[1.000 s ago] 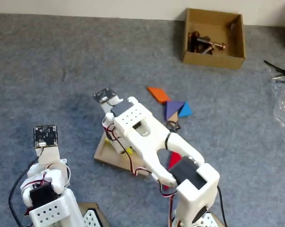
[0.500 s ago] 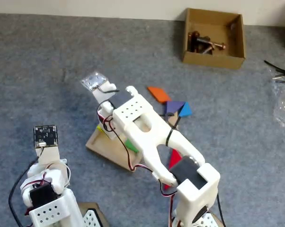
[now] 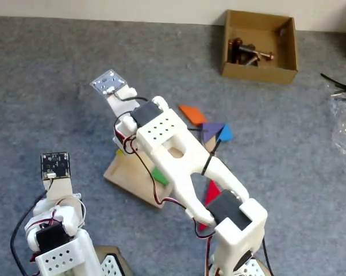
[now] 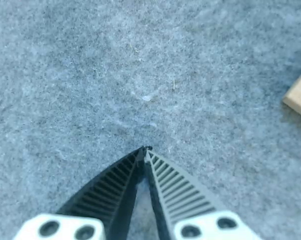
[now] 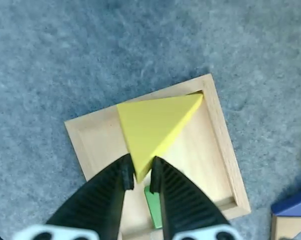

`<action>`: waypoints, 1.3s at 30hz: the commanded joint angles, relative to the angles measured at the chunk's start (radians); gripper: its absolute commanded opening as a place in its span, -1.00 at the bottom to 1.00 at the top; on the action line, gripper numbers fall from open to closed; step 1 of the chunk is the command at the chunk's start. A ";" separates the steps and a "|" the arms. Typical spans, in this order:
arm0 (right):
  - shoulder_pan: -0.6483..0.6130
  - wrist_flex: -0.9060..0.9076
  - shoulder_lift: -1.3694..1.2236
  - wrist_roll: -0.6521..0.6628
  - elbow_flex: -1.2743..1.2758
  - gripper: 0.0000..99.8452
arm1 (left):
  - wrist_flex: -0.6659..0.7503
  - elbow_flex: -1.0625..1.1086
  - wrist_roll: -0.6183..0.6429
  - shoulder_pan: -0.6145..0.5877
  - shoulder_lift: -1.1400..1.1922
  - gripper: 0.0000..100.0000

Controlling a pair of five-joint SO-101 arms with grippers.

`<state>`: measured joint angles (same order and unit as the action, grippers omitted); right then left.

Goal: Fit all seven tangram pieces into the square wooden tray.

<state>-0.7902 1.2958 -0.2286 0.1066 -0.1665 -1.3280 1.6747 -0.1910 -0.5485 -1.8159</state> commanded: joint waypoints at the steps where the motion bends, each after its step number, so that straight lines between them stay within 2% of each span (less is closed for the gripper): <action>1: 0.019 -0.062 0.027 0.014 -0.059 -0.99 | -0.009 0.021 0.009 0.015 -0.005 -0.99; 15: 0.012 -0.189 0.018 0.014 -0.039 -0.99 | -0.009 0.021 0.009 0.015 -0.005 -0.99; 24: -0.008 -0.188 -0.171 0.014 -0.051 -0.99 | -0.009 0.021 0.009 0.015 -0.005 -0.99; 30: -0.002 -0.188 -0.176 0.014 -0.050 -0.99 | -0.009 0.021 0.009 0.015 -0.005 -0.99; 39: 0.016 -0.007 -0.140 0.014 -0.142 -0.99 | -0.009 0.021 0.009 0.015 -0.005 -0.99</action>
<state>-0.7963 1.2329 -0.4373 0.1128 -0.2033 -1.3280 1.6747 -0.1910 -0.5485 -1.8159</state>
